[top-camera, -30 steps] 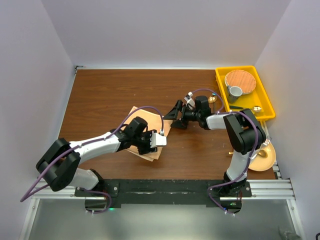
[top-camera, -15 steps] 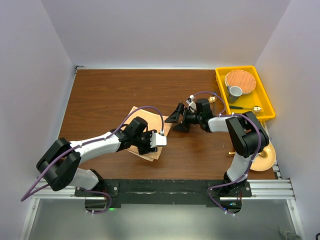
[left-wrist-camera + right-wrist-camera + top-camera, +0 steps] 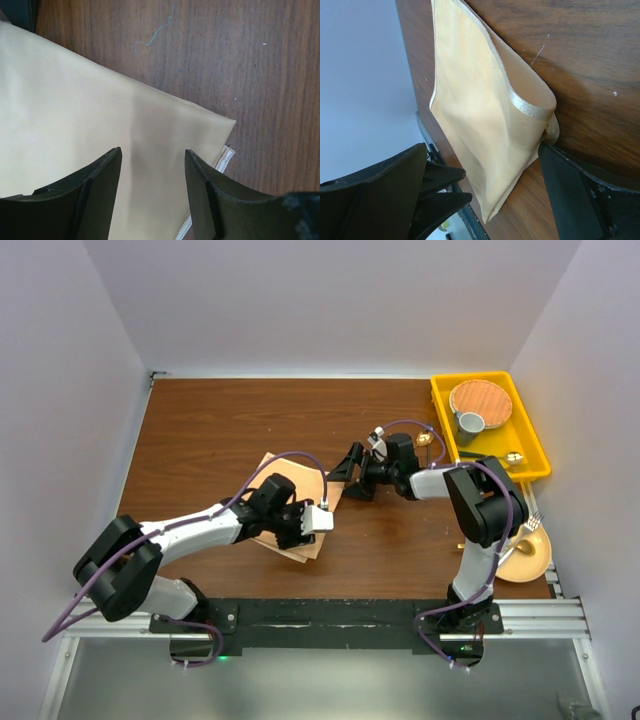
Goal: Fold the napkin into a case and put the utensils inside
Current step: Smooth out the lower triangle-folded napkin from the folded napkin.
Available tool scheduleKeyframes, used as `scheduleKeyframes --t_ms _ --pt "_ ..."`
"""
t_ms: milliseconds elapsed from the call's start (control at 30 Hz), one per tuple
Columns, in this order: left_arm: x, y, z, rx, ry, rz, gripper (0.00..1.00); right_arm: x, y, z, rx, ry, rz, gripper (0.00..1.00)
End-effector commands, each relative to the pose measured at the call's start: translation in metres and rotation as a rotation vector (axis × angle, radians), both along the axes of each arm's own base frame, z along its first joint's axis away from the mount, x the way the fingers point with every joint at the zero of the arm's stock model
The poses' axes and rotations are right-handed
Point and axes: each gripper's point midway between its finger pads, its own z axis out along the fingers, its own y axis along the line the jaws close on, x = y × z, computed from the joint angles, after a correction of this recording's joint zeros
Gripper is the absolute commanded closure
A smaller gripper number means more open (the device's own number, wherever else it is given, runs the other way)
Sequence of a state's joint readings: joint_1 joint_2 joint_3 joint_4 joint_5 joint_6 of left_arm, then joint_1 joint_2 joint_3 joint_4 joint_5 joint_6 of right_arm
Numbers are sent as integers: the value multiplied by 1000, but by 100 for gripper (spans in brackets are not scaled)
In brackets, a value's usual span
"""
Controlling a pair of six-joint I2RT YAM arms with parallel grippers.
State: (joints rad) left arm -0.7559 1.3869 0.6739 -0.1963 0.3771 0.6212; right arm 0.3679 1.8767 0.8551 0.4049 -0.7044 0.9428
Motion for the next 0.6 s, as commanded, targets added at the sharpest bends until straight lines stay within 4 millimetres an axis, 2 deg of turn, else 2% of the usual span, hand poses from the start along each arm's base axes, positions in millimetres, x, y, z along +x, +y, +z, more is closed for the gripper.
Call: scheduleKeyframes --t_ms 0,367,567 --pt "5 -11 11 -44 -27 -11 42 13 8 11 10 -52 -5 2" --pt "-2 -11 4 -31 -66 -103 42 11 -2 -17 -114 -16 -18 2" --pt "-14 -11 -6 9 -79 -205 44 10 -5 -20 -170 -25 -19 2"
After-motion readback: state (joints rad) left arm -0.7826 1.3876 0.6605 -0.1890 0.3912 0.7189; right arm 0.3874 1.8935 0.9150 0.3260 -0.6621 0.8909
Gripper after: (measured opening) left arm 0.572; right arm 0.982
